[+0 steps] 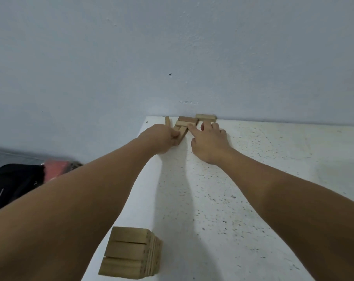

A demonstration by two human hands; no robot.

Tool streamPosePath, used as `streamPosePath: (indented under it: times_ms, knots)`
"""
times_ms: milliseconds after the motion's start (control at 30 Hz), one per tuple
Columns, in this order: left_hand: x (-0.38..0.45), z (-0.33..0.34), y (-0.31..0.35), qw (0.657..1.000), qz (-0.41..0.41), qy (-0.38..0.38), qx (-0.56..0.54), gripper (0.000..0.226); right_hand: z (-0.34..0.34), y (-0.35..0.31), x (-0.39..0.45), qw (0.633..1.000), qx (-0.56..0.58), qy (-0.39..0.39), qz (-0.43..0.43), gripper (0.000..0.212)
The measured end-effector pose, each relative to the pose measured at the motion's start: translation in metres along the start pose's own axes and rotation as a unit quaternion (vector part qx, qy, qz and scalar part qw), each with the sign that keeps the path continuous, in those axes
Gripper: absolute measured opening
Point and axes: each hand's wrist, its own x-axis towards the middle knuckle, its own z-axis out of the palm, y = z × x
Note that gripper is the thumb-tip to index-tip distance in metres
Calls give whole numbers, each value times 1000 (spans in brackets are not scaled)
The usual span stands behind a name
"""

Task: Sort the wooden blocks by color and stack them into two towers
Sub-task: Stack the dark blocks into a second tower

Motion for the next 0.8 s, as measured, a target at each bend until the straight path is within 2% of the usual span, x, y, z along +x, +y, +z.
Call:
streamPosePath:
  times_ms: [67,133,233,367,500,700,800]
  knots:
    - [0,-1,4,1000,0,-2,21,15,2,1,-4,999,22,46,-7,54]
    - [-2,-3,13,999,-4,-12,50,20,4,5,-12,996,42,75,-18,58]
    - [-4,-4,32,996,2,-37,78,24,7,15,-29,997,18,75,-29,64]
    - [-19,-1,63,990,16,-77,115,29,0,28,-65,997,-18,79,-5,48]
    - [-44,17,97,986,26,-66,149,31,0,39,-113,998,4,64,26,39]
    - [-95,58,133,996,12,-30,86,21,1,53,-198,986,115,96,67,27]
    - [-126,79,146,1000,-3,-10,11,12,2,56,-238,982,138,95,86,22]
